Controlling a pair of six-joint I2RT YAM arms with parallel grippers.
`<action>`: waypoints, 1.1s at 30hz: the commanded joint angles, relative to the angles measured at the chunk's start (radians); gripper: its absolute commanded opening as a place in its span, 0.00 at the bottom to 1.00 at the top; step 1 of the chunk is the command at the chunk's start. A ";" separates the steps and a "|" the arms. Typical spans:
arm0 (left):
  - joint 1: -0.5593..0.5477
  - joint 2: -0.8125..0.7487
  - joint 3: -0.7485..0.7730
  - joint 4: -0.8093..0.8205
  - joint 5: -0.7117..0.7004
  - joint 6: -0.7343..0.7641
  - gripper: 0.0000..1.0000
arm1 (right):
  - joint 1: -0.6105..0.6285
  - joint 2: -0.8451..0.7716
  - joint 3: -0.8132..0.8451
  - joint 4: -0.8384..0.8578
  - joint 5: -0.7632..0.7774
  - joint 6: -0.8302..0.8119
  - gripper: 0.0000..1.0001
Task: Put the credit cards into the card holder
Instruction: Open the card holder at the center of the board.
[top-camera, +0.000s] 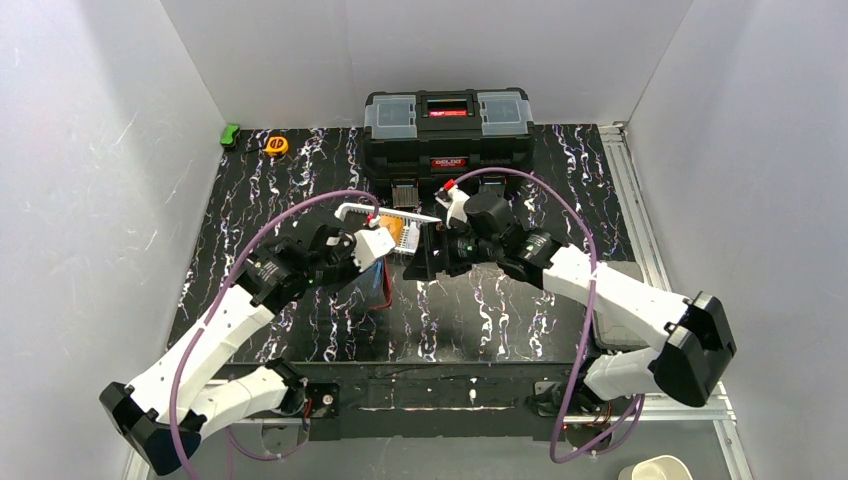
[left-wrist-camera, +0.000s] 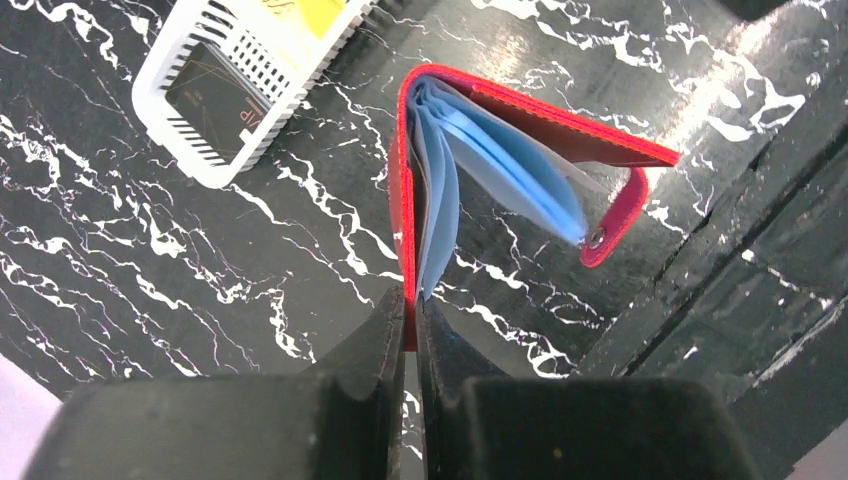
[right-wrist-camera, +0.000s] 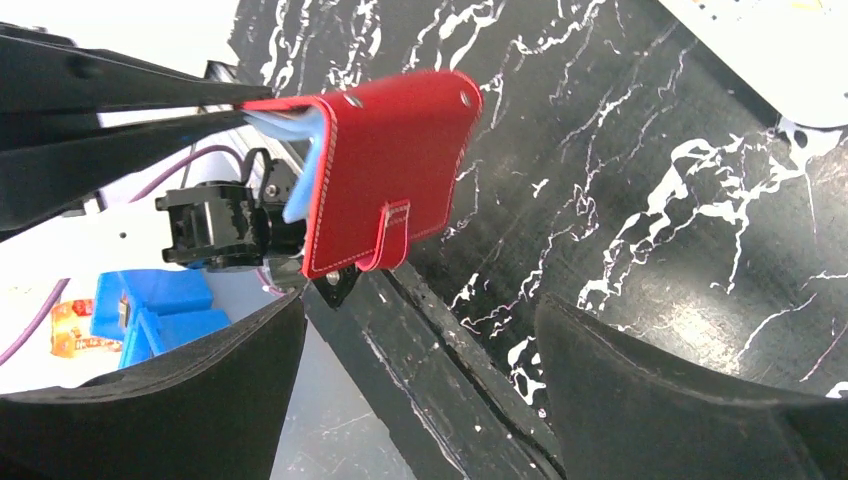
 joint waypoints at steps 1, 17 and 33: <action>-0.025 0.005 0.027 0.052 -0.071 -0.094 0.00 | 0.004 0.015 0.016 0.037 0.008 0.047 0.90; -0.073 0.100 0.041 0.136 -0.053 -0.183 0.00 | 0.013 0.099 0.032 0.147 -0.058 0.055 0.91; -0.085 0.147 0.095 0.125 -0.053 -0.265 0.00 | 0.148 0.149 0.147 0.006 0.276 -0.105 0.90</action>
